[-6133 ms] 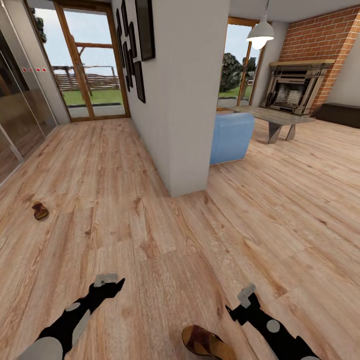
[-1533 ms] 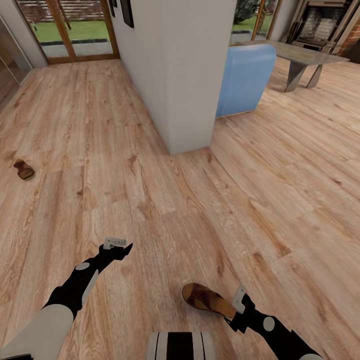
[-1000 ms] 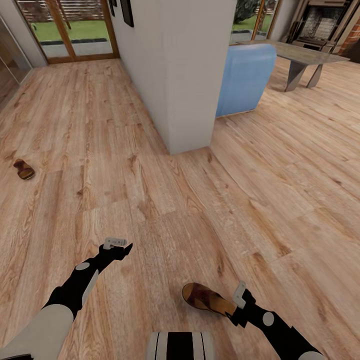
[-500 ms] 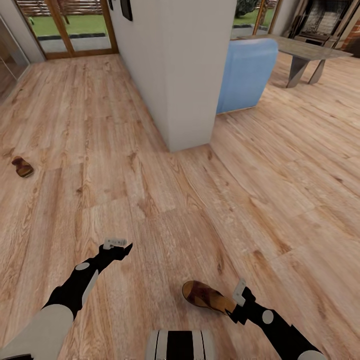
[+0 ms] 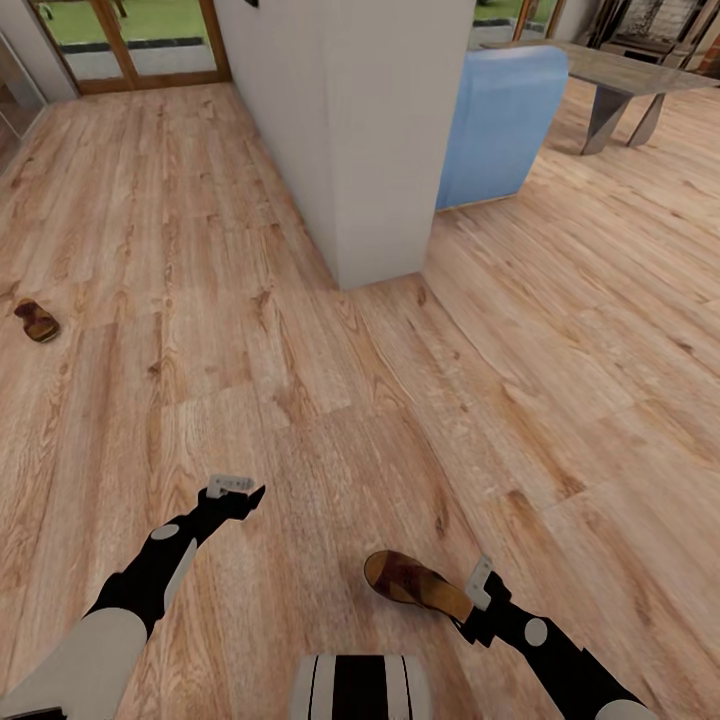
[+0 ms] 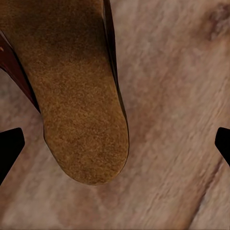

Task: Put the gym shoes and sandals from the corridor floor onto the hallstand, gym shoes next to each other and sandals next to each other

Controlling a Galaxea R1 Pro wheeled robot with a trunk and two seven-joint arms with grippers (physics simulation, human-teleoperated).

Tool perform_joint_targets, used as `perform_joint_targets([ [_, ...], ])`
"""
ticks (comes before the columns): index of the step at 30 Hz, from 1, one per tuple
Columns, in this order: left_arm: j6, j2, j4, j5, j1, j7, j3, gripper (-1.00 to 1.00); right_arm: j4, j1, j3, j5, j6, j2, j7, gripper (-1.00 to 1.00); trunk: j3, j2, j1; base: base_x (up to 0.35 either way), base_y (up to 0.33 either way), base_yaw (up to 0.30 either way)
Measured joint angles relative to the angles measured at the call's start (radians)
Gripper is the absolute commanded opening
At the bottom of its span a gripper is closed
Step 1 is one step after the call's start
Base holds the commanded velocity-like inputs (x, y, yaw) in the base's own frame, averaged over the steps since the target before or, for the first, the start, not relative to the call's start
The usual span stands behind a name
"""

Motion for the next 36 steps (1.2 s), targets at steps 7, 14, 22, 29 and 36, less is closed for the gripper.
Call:
perform_joint_targets([
  [7, 0.001, -0.002, -0.034, 0.003, -0.004, 0.000, 0.003, 1.00, 0.001, 0.000, 0.000, 0.000, 0.000, -0.001, 0.000, 1.00, 0.000, 0.000, 0.000, 0.000, 0.000, 0.000],
  [14, 0.049, -0.007, -0.139, 0.007, -0.003, 0.000, 0.004, 1.00, 0.000, 0.000, 0.000, 0.000, 0.000, -0.001, 0.000, 1.00, -0.016, -0.001, 0.002, 0.000, 0.000, 0.000],
  [22, 0.074, -0.012, -0.157, 0.007, -0.002, 0.001, 0.005, 1.00, 0.000, 0.000, 0.000, 0.000, 0.000, -0.002, 0.000, 1.00, -0.049, -0.002, 0.005, 0.000, 0.000, 0.000],
  [29, 0.076, -0.012, -0.158, 0.007, -0.001, 0.001, 0.005, 1.00, 0.000, 0.000, -0.001, 0.000, 0.000, -0.003, 0.000, 1.00, -0.059, -0.003, 0.005, 0.000, 0.000, 0.000],
  [36, 0.075, -0.012, -0.154, 0.007, -0.001, 0.001, 0.005, 1.00, 0.000, 0.000, -0.001, 0.000, -0.001, -0.003, 0.000, 1.00, -0.084, -0.004, 0.008, 0.000, 0.000, 0.000],
])
